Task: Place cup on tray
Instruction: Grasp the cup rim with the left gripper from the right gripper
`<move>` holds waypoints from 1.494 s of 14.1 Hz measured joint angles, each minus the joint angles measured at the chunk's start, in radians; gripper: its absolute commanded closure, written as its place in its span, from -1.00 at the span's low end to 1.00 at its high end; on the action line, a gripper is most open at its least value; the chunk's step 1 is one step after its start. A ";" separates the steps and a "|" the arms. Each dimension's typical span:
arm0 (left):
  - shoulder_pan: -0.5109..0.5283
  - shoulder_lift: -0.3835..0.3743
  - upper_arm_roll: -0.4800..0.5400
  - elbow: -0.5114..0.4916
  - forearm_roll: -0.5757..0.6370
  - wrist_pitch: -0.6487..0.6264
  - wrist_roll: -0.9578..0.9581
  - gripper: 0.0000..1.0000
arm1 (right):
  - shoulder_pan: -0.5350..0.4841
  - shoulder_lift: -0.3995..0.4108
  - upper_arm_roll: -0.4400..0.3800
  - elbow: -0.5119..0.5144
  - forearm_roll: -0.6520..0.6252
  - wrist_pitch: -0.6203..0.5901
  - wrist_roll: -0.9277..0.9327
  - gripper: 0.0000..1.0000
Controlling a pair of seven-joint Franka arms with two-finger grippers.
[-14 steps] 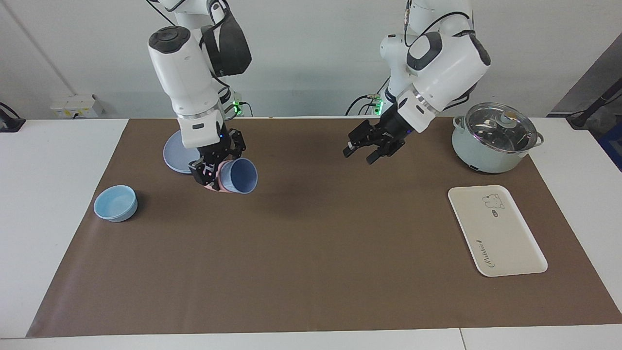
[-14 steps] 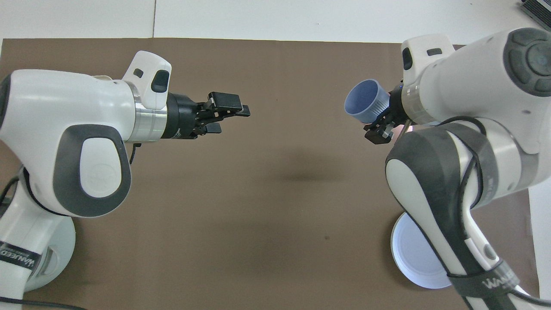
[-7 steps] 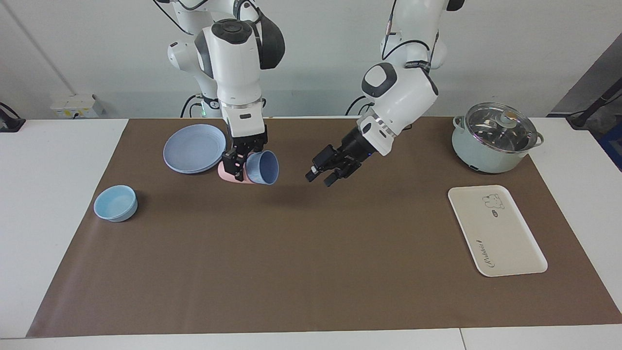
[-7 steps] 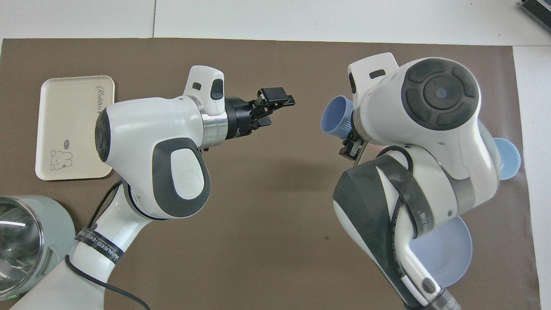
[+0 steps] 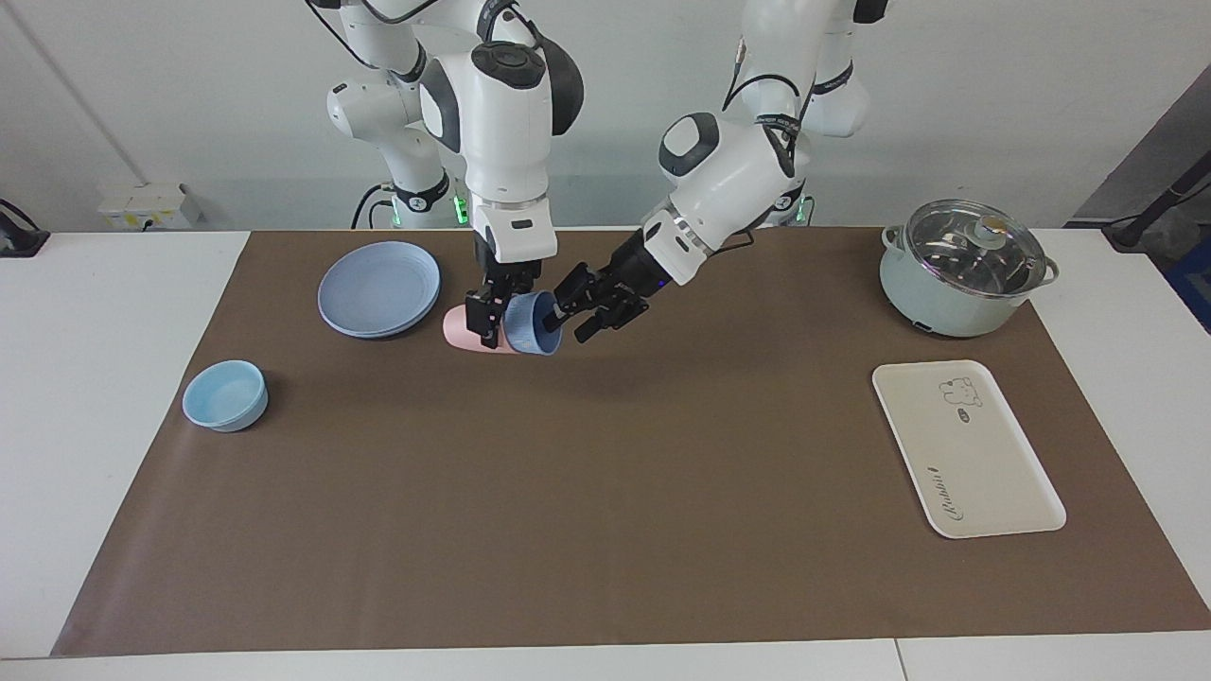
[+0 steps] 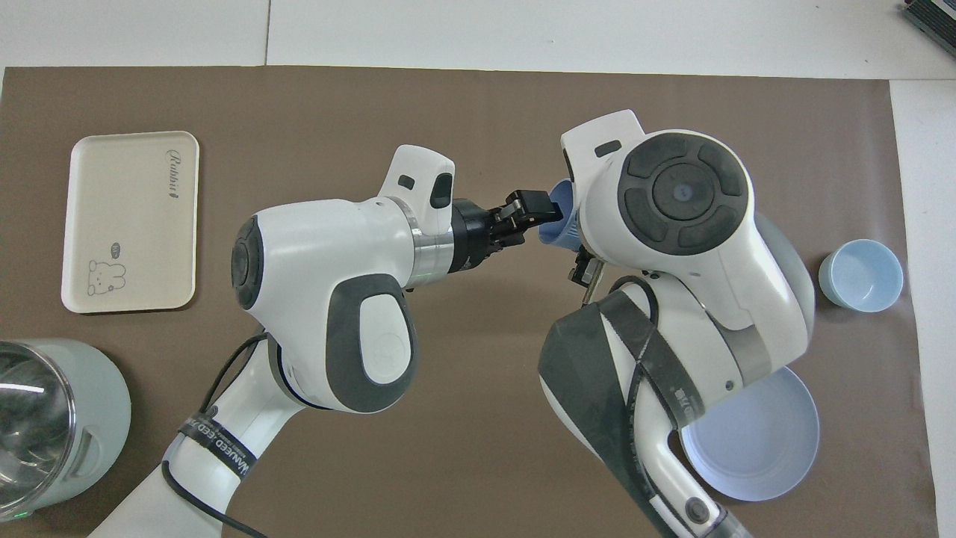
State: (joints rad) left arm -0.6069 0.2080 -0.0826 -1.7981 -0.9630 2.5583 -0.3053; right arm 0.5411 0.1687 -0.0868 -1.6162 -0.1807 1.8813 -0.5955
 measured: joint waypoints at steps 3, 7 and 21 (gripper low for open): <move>-0.020 0.000 0.001 0.000 0.000 0.000 -0.001 0.65 | -0.001 0.000 -0.001 -0.001 -0.001 -0.002 0.000 1.00; -0.019 0.000 0.010 0.001 0.000 0.003 -0.001 1.00 | -0.001 0.000 -0.001 -0.005 -0.004 -0.008 0.000 1.00; 0.105 0.005 0.027 0.136 0.001 -0.250 0.000 1.00 | -0.002 -0.001 -0.003 0.003 -0.004 -0.010 0.001 1.00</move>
State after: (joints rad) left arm -0.5019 0.2127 -0.0561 -1.6617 -0.9616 2.3083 -0.3056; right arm 0.5395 0.1678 -0.0894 -1.6131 -0.1849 1.8713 -0.5945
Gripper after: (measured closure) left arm 0.934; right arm 0.150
